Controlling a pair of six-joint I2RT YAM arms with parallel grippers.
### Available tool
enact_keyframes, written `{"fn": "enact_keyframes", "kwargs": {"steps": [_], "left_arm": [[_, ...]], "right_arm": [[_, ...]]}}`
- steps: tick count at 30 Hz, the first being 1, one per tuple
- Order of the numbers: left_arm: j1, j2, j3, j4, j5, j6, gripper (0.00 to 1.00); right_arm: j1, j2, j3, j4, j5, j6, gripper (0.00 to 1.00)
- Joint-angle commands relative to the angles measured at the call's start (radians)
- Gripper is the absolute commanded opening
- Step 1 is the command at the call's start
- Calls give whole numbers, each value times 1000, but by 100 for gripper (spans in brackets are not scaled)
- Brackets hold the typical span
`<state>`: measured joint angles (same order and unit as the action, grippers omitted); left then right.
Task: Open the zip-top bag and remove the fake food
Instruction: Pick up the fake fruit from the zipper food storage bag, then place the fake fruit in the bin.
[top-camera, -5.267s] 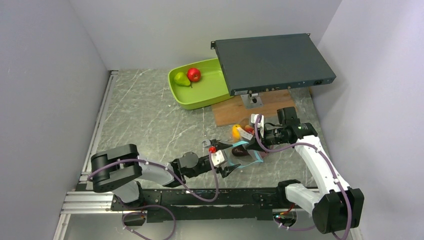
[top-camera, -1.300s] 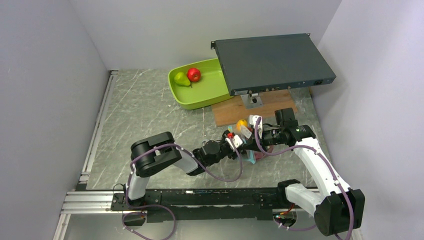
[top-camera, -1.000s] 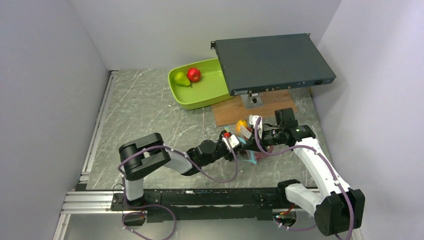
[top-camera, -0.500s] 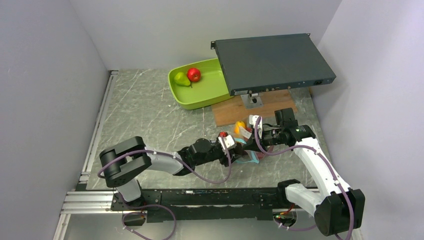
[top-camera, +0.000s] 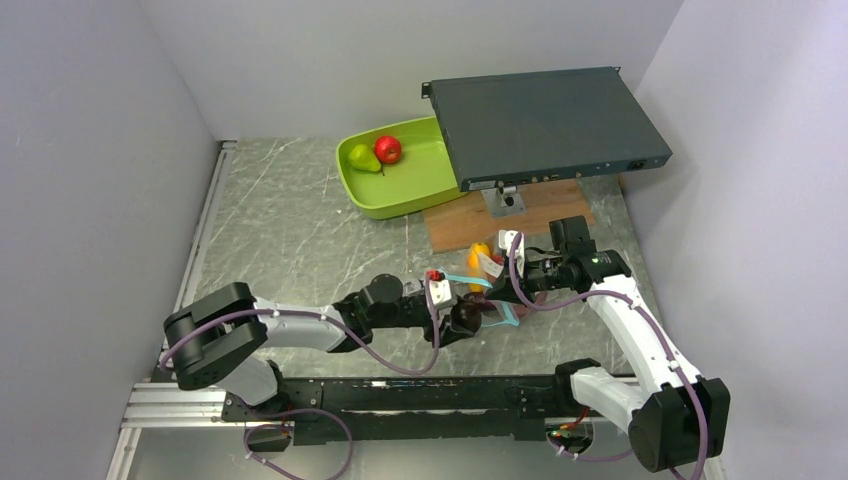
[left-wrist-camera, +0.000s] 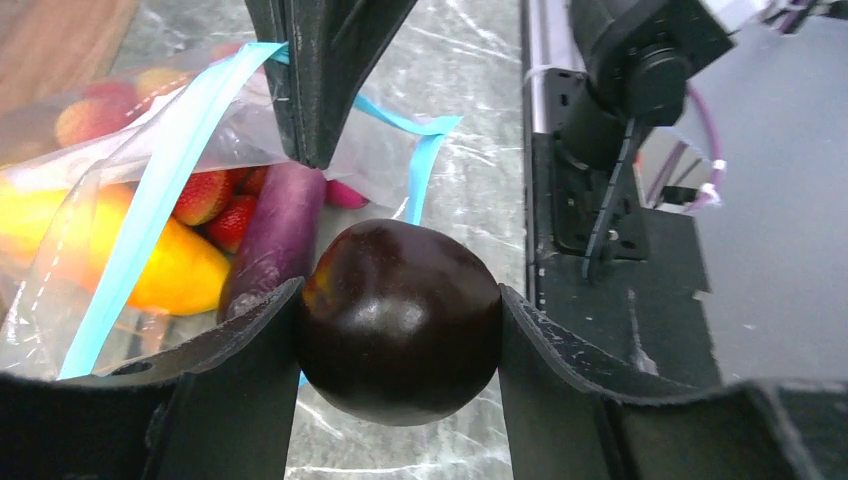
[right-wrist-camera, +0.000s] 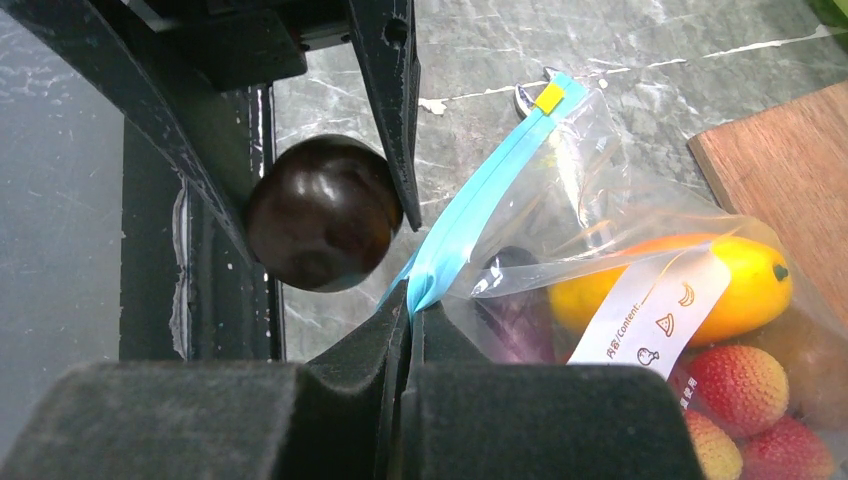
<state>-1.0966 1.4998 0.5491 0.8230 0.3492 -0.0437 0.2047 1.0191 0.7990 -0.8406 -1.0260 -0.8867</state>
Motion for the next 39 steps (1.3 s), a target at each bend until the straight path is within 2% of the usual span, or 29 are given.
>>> {"fn": "enact_keyframes", "kwargs": {"steps": [1,8,13,25,29,34,39], "left_arm": [[53,-55,9,-21,232,-77,0],[142,-112,43,-106,446,-151,0],[192,-184,38,-182,483,-135,0],[365,-350,17,-298,391,-64,0],[435,-349,40,-291,356,-63,0],[534,-328,63,-261,240,-86,0],[640,-235,148,-270,157,-134,0]], "right_arm": [[-1,-15,13,-7,-20,-14,0],[-1,-15,15,-18,-22,-27,0],[-1,-16,16,-21,-21,-31,0],[-1,-17,16,-24,-22,-35,0],[-1,-17,16,-24,-22,-35,0],[0,-21,16,-23,-23,-36,0],[-2,-25,16,-25,-28,-37,0]]}}
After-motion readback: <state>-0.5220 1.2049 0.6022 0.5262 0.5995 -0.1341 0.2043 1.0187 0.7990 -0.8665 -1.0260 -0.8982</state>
